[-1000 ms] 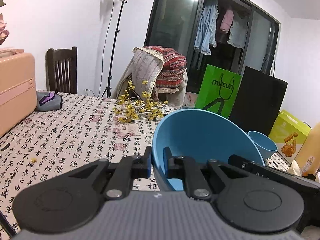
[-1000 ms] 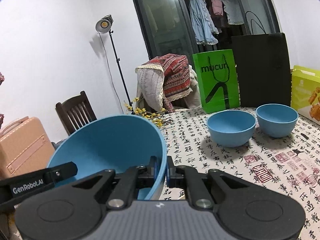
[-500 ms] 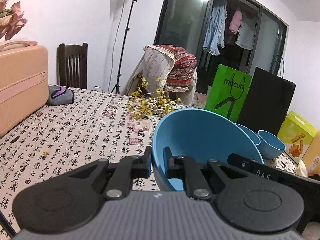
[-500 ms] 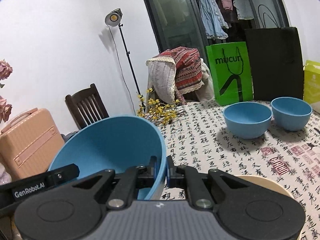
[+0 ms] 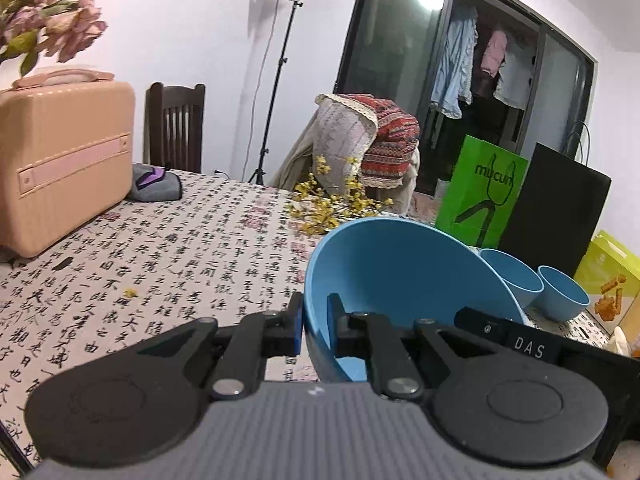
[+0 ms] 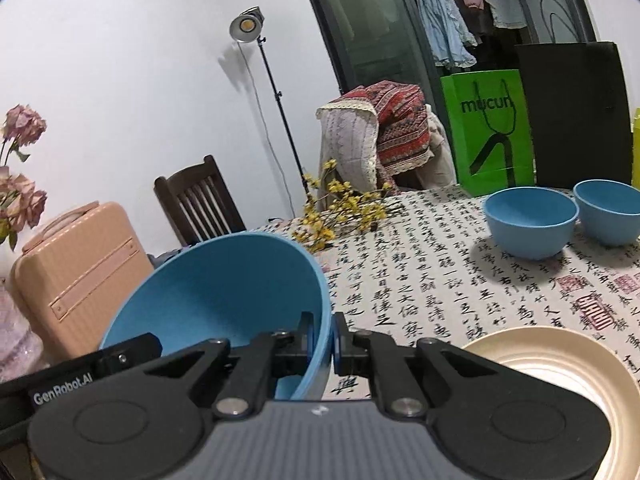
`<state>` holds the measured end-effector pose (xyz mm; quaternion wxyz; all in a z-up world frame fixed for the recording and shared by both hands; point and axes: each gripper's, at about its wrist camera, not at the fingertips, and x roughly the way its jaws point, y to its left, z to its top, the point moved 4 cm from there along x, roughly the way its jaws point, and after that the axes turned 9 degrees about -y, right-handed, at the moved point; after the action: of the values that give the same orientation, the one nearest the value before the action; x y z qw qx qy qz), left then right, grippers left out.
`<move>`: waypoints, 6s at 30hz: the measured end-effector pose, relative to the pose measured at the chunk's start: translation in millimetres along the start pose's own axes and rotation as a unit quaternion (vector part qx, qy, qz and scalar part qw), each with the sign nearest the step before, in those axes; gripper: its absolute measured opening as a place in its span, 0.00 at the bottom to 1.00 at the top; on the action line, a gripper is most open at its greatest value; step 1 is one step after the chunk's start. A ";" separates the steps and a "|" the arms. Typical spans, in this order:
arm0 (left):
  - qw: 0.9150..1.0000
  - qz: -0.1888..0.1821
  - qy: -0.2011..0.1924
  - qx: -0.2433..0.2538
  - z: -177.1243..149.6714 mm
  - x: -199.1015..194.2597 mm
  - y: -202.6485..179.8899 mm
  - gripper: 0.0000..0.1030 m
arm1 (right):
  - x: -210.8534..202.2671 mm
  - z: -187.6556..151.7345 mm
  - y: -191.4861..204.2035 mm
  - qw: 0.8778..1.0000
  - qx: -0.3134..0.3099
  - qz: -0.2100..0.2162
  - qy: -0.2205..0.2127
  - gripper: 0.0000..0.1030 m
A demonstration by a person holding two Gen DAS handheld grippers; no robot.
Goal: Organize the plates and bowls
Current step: 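Carry the held blue bowl with both grippers toward the cream plates, then lower the held blue bowl with both grippers toward the tablecloth, then open both grippers to release the blue bowl, then raise both open grippers away from the placed blue bowl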
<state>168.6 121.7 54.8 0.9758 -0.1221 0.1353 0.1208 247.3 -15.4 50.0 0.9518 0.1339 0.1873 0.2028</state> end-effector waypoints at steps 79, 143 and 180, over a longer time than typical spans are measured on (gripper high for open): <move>0.990 0.104 0.061 -0.075 -62.6 -31.1 133.0 0.11 | 43.3 -96.6 97.4 0.984 -0.031 0.095 0.149 0.16; 0.995 -0.063 -0.076 0.016 -134.1 -136.1 7.5 1.00 | -166.7 -117.6 -40.5 0.995 -0.082 0.044 -0.043 1.00; 0.993 -0.034 -0.099 0.052 -114.1 -127.2 -10.7 1.00 | -160.4 -84.0 -79.7 0.995 -0.069 -0.031 -0.059 1.00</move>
<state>25.9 54.9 -12.2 0.9930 -0.0634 0.0397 0.0918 103.6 -140.7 -3.0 0.9740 0.0733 0.1207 0.1773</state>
